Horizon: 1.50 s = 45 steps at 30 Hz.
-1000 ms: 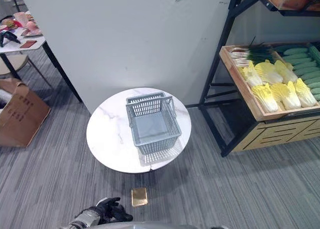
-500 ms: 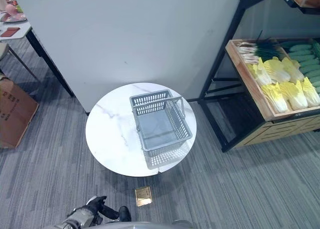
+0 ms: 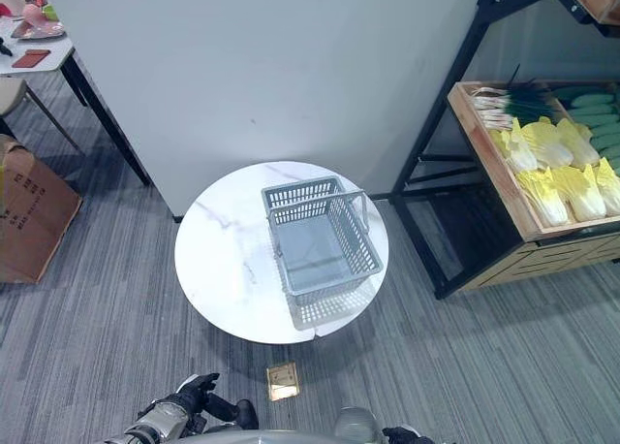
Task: Get the vegetables into the basket
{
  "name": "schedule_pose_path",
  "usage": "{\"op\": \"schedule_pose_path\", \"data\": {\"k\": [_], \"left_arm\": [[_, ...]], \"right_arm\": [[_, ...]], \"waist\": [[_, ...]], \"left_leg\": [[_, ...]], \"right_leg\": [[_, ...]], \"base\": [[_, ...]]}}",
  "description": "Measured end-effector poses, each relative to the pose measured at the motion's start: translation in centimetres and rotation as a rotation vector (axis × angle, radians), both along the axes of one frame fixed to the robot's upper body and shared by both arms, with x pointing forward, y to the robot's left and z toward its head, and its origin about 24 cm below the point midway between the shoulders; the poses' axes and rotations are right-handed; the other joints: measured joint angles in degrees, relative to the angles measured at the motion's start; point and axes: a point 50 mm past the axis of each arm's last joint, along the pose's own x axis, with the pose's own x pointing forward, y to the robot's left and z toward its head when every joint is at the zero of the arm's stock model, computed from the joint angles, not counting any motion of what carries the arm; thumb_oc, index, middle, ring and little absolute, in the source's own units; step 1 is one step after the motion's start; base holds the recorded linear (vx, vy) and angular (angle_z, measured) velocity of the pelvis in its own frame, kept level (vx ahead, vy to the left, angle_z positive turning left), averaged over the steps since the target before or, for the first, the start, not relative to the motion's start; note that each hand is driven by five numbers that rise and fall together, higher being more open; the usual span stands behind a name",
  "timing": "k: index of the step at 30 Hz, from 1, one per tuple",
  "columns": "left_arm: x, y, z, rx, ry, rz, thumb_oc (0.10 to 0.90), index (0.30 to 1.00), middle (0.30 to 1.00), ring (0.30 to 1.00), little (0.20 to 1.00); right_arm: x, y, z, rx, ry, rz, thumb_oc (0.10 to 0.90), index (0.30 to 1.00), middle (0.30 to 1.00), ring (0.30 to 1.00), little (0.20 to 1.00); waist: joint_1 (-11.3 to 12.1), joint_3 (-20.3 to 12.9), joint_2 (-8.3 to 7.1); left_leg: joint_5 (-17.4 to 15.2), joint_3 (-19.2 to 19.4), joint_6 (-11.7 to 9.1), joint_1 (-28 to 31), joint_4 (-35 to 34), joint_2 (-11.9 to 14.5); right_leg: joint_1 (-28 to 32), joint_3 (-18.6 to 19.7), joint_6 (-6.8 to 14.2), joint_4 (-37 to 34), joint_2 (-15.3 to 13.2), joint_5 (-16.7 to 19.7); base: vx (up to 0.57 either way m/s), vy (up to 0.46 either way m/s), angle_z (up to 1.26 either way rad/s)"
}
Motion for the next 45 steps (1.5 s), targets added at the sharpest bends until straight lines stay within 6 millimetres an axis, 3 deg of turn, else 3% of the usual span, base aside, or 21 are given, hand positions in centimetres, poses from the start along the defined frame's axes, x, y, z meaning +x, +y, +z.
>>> {"op": "schedule_pose_path", "data": {"k": [1, 2, 3, 5, 6, 8, 11, 13, 15, 19, 22, 25, 29, 30, 31, 33, 35, 38, 40, 42, 45], "left_arm": [[0.2, -0.6, 0.0, -0.015, -0.003, -0.007, 0.900, 1.000, 1.000, 1.000, 1.000], [0.3, -0.5, 0.0, -0.012, -0.007, -0.006, 0.900, 1.000, 1.000, 1.000, 1.000], [0.6, -0.5, 0.1, -0.011, -0.010, -0.007, 0.900, 1.000, 1.000, 1.000, 1.000], [0.2, -0.3, 0.0, -0.007, 0.001, -0.005, 0.900, 1.000, 1.000, 1.000, 1.000], [-0.1, -0.7, -0.2, -0.022, 0.004, 0.002, 0.900, 1.000, 1.000, 1.000, 1.000], [-0.6, -1.6, -0.4, -0.048, 0.016, 0.008, 0.900, 1.000, 1.000, 1.000, 1.000], [-1.3, -2.6, -0.8, -0.078, 0.038, 0.012, 0.900, 1.000, 1.000, 1.000, 1.000], [-1.1, -2.5, -0.7, -0.078, 0.030, 0.021, 0.900, 1.000, 1.000, 1.000, 1.000], [-1.6, -2.1, -0.4, -0.103, 0.000, 0.048, 0.900, 1.000, 1.000, 1.000, 1.000], [-0.4, -2.0, 0.9, -0.165, -0.099, 0.033, 0.900, 1.000, 1.000, 1.000, 1.000], [-0.2, -2.0, 0.9, -0.174, -0.094, 0.045, 0.900, 1.000, 1.000, 1.000, 1.000], [-0.7, -2.0, 0.9, -0.186, -0.086, 0.045, 0.900, 1.000, 1.000, 1.000, 1.000], [-0.6, -3.2, 1.1, -0.229, -0.104, 0.050, 0.900, 1.000, 1.000, 1.000, 1.000], [-2.0, -2.9, 0.2, -0.218, -0.068, 0.072, 0.900, 1.000, 1.000, 1.000, 1.000], [-2.2, -2.3, -0.8, -0.181, 0.037, 0.139, 0.900, 1.000, 1.000, 1.000, 1.000], [-1.3, -1.4, -0.5, -0.135, 0.018, 0.113, 0.900, 1.000, 1.000, 1.000, 1.000], [-0.3, -1.3, 0.0, -0.120, -0.027, 0.078, 0.900, 1.000, 1.000, 1.000, 1.000], [0.4, -0.6, 0.4, -0.090, -0.049, 0.066, 0.900, 1.000, 1.000, 1.000, 1.000], [0.9, -0.6, 0.6, -0.088, -0.069, 0.068, 0.900, 1.000, 1.000, 1.000, 1.000], [1.2, 0.0, 0.8, -0.064, -0.084, 0.068, 0.900, 1.000, 1.000, 1.000, 1.000], [1.5, 0.3, 1.0, -0.050, -0.094, 0.063, 0.900, 1.000, 1.000, 1.000, 1.000]], "right_arm": [[0.2, -0.1, 0.1, -0.003, -0.012, -0.012, 0.900, 1.000, 1.000, 1.000, 1.000], [0.5, -0.1, 0.1, -0.001, -0.019, -0.011, 0.900, 1.000, 1.000, 1.000, 1.000], [0.2, -0.1, 0.1, -0.002, -0.013, -0.014, 0.900, 1.000, 1.000, 1.000, 1.000], [0.0, 0.2, 0.0, 0.016, -0.013, -0.069, 0.900, 1.000, 1.000, 1.000, 1.000], [-1.0, -0.3, -0.1, 0.003, 0.011, -0.087, 0.900, 1.000, 1.000, 1.000, 1.000], [-0.4, -1.4, 0.2, -0.026, -0.012, -0.073, 0.900, 1.000, 1.000, 1.000, 1.000], [0.1, -3.7, 1.0, -0.091, -0.055, -0.123, 0.900, 1.000, 1.000, 1.000, 1.000], [1.4, -4.3, 1.5, -0.088, -0.121, -0.184, 0.900, 1.000, 1.000, 1.000, 1.000], [5.3, -5.7, 4.1, -0.091, -0.335, -0.184, 0.900, 1.000, 1.000, 1.000, 1.000], [12.0, -9.9, 12.2, -0.247, -0.721, -0.015, 0.900, 1.000, 1.000, 1.000, 1.000], [14.5, -12.6, 16.1, -0.397, -0.870, -0.072, 0.900, 1.000, 1.000, 1.000, 1.000], [14.9, -13.4, 18.8, -0.476, -0.946, -0.032, 0.900, 1.000, 1.000, 1.000, 1.000], [16.6, -10.9, 21.9, -0.468, -1.105, 0.075, 0.900, 1.000, 1.000, 1.000, 1.000], [18.3, -8.3, 23.6, -0.436, -1.194, 0.211, 0.900, 1.000, 1.000, 1.000, 1.000], [19.5, -6.8, 24.4, -0.419, -1.230, 0.332, 0.900, 1.000, 1.000, 1.000, 1.000], [21.3, -4.5, 25.3, -0.398, -1.260, 0.460, 0.900, 1.000, 1.000, 1.000, 1.000], [22.5, -3.1, 25.8, -0.399, -1.271, 0.553, 0.900, 1.000, 1.000, 1.000, 1.000], [25.0, -1.1, 26.2, -0.366, -1.283, 0.578, 0.900, 1.000, 1.000, 1.000, 1.000], [24.9, -1.1, 25.9, -0.352, -1.280, 0.575, 0.900, 1.000, 1.000, 1.000, 1.000], [26.8, -0.2, 25.0, -0.362, -1.195, 0.618, 0.900, 1.000, 1.000, 1.000, 1.000], [27.4, 0.3, 25.0, -0.350, -1.193, 0.608, 0.900, 1.000, 1.000, 1.000, 1.000]], "waist": [[-0.9, 0.7, 0.97], [-0.9, 1.2, 0.91], [-1.5, 1.3, 0.90], [-2.0, 1.4, -0.33], [-2.1, 1.3, -0.08], [-1.4, -0.4, 2.68], [-1.5, -3.0, 3.42], [-1.7, -3.6, 2.59], [-3.2, -3.3, 2.32], [-3.5, -3.2, 2.68], [-3.1, -3.2, 2.63], [-3.2, -3.2, 3.04], [-3.6, -2.4, 3.03], [-3.2, -2.0, 2.42], [-2.5, -2.2, 2.67], [-0.3, -0.8, 1.92], [1.4, 0.0, 0.80], [1.7, 1.4, -0.99], [3.2, 1.7, -1.39], [3.4, 2.3, -2.49], [4.1, 2.9, -2.75]], "left_leg": [[-0.2, -0.6, 0.5, -0.1, 0.0, 0.2], [-0.2, -0.4, 0.5, -0.2, 0.0, 0.2], [-0.2, -0.6, 0.5, -0.8, 0.0, 0.5], [-0.3, -1.4, -0.2, -0.4, 0.0, 0.4], [-0.9, -2.0, -1.6, 1.0, 0.0, 1.6], [-0.5, -1.8, -3.2, 2.1, 0.4, 4.6], [-0.9, -1.6, -5.7, 3.3, 1.0, 5.3], [-1.3, -1.3, -6.2, 3.7, 1.0, 4.6], [-1.6, -0.9, -6.0, 5.1, 0.5, 3.6], [-2.0, -0.5, -5.9, 5.7, 0.4, 3.2], [-2.8, -0.5, -6.0, 5.3, 0.1, 3.4], [-2.4, -0.5, -5.4, 4.7, 0.1, 3.4], [-1.9, -0.5, -6.0, 4.4, 0.4, 3.2], [-1.9, -0.6, -6.0, 4.6, 0.1, 3.5], [-1.7, -1.3, -6.2, 4.0, 0.4, 3.6], [-1.3, -1.9, -6.2, 2.6, 0.4, 3.6], [-1.2, -2.3, -6.2, 1.9, 0.4, 3.6], [-1.2, -2.9, -6.2, 1.5, 0.5, 3.7], [-1.1, -3.6, -6.2, 1.0, 0.5, 3.5], [-1.1, -3.7, -6.2, 0.5, 0.5, 3.6], [-1.1, -4.1, -6.2, -0.3, 0.6, 3.6]], "right_leg": [[-1.1, 0.4, 0.8, -2.0, -0.3, -2.8], [-1.3, 0.3, 0.8, -9.5, -0.4, -2.9], [-1.5, -0.1, 0.9, -19.2, -0.1, -1.1], [0.0, -1.6, 0.5, -29.5, -0.4, 3.4], [2.1, -2.6, -0.1, -30.0, 0.4, 6.1], [4.1, -3.9, -1.2, -31.4, 3.5, 6.9], [5.8, -4.0, -3.0, -31.9, 4.7, 7.3], [5.9, -3.7, -2.9, -31.9, 4.0, 7.2], [6.8, -3.1, -2.5, -32.0, 3.2, 7.0], [7.6, -2.5, -1.5, -32.6, 2.8, 7.2], [7.1, -2.3, -1.3, -32.6, 2.9, 7.1], [6.6, -2.1, -1.2, -32.9, 2.9, 7.3], [7.0, -2.3, -1.9, -34.7, 3.1, 8.7], [7.8, -2.4, -1.9, -35.5, 3.3, 9.0], [7.8, -3.3, -1.9, -35.8, 3.4, 9.0], [7.2, -3.8, -1.8, -36.2, 3.4, 9.1], [7.2, -4.5, -2.0, -36.8, 3.4, 9.4], [7.1, -5.0, -2.2, -37.0, 3.5, 9.6], [7.0, -5.3, -2.2, -37.0, 3.1, 9.6], [6.8, -5.4, -2.2, -37.3, 3.3, 9.6], [6.6, -5.9, -2.2, -37.3, 3.2, 9.6]], "base": [[0.05, -0.046, -0.02], [0.06, -0.049, 0.06], [0.07, -0.048, 0.02], [0.05, -0.026, 0.48], [0.04, -0.037, 0.60], [0.06, -0.053, 0.17], [0.04, -0.040, -0.07], [0.05, -0.041, -0.07], [0.01, -0.008, -0.10], [0.00, 0.000, -0.04], [0.00, 0.000, 0.00], [0.01, -0.004, -0.03], [0.01, -0.026, -0.02], [-0.04, -0.038, 0.22], [-0.06, -0.044, 0.24], [-0.04, -0.038, 0.22], [-0.04, -0.030, 0.14], [-0.02, -0.014, 0.10], [-0.04, -0.017, 0.16], [-0.05, -0.005, 0.06], [-0.08, -0.007, 0.08]]}}
